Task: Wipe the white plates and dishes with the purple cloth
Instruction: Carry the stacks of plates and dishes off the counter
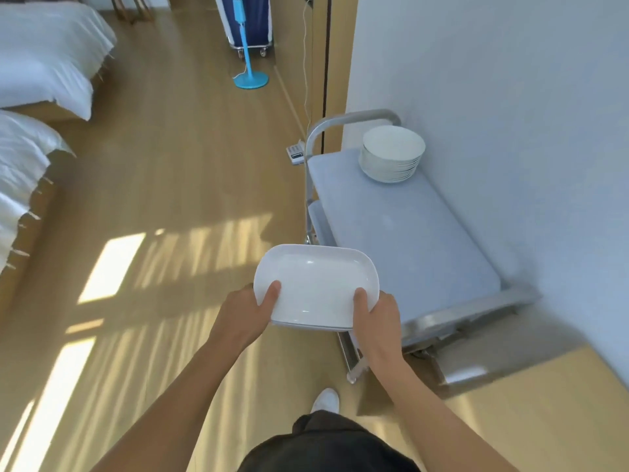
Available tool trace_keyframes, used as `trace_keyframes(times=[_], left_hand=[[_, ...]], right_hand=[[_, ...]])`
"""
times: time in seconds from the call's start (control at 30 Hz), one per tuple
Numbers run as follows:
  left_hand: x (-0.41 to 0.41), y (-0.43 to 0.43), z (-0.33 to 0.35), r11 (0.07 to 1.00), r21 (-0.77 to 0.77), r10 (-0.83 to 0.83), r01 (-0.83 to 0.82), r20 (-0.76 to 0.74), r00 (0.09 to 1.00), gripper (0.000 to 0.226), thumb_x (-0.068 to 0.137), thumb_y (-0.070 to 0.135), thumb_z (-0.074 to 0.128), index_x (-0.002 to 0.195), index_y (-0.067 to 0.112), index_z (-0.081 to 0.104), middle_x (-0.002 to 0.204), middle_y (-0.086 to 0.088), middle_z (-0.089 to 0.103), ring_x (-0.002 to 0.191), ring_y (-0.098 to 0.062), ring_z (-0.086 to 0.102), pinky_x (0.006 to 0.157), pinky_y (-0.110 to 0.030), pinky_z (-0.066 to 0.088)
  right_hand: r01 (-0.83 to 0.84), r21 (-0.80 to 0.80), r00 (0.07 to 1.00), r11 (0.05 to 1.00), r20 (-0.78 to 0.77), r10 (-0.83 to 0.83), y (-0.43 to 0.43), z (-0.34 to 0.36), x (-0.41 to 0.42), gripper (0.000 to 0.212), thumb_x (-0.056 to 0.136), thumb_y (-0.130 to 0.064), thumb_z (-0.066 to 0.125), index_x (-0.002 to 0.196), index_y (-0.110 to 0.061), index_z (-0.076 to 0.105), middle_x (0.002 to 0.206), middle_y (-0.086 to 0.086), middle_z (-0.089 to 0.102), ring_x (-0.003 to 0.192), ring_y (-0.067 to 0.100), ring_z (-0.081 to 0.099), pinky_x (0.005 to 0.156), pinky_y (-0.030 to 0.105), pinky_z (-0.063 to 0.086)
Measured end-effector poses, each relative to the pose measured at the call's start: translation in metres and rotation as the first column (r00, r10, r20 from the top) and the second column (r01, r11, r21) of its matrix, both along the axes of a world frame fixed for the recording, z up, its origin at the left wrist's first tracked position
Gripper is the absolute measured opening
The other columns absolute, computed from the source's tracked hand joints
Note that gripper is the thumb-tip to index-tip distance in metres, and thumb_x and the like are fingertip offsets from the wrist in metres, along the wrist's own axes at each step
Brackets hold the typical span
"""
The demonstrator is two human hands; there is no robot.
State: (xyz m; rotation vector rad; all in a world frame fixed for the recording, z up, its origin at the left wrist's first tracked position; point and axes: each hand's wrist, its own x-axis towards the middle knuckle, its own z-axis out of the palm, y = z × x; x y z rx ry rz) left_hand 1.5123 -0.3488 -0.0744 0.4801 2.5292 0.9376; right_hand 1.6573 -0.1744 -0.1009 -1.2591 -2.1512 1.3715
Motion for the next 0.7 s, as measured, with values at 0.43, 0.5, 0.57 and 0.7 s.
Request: trace_keyframes(times=[0.43,0.5,0.57,0.7], left_hand=[[-0.119,0.237,-0.003,0.894,-0.063,-0.442,0.444,0.048,0.896,0.047,0.098,0.058,0.041,0.092,0.017,0.062,0.081,0.002,0.064,0.075,-0.019,0.061,0.058,-0.028,0.042],[-0.137,0.273,-0.013,0.841,-0.063,-0.532,0.537,0.083,0.843,0.049,0.097,0.059,0.041,0.092,0.016,0.063,0.082,0.002,0.065,0.074,-0.017,0.061,0.058,-0.029,0.043],[-0.156,0.311,-0.025,0.782,-0.072,-0.610,0.619,0.113,0.784,0.052,0.096,0.061,0.041,0.094,0.015,0.065,0.085,0.000,0.068,0.077,-0.018,0.063,0.062,-0.030,0.047],[-0.189,0.392,-0.048,0.642,-0.099,-0.748,0.760,0.138,0.650,0.052,0.097,0.060,0.040,0.092,0.014,0.063,0.078,0.000,0.065,0.077,-0.022,0.062,0.060,-0.029,0.041]], right_hand=[[0.452,-0.101,0.891,0.886,-0.006,-0.455,0.154,-0.016,-0.059,0.036,0.092,-0.049,0.040,0.079,-0.018,0.050,0.086,0.007,0.051,0.060,0.013,0.049,0.050,0.020,0.035],[0.525,-0.124,0.848,0.842,-0.007,-0.530,0.168,-0.027,-0.068,0.034,0.094,-0.049,0.040,0.076,-0.021,0.046,0.086,0.007,0.049,0.057,0.012,0.047,0.048,0.018,0.033],[0.594,-0.127,0.802,0.795,0.009,-0.598,0.184,-0.036,-0.078,0.034,0.095,-0.049,0.040,0.073,-0.022,0.043,0.086,0.006,0.047,0.056,0.011,0.045,0.048,0.018,0.032],[0.746,-0.115,0.665,0.656,0.066,-0.744,0.217,-0.053,-0.103,0.036,0.099,-0.045,0.041,0.083,-0.015,0.051,0.092,0.005,0.051,0.062,0.011,0.048,0.050,0.017,0.033]])
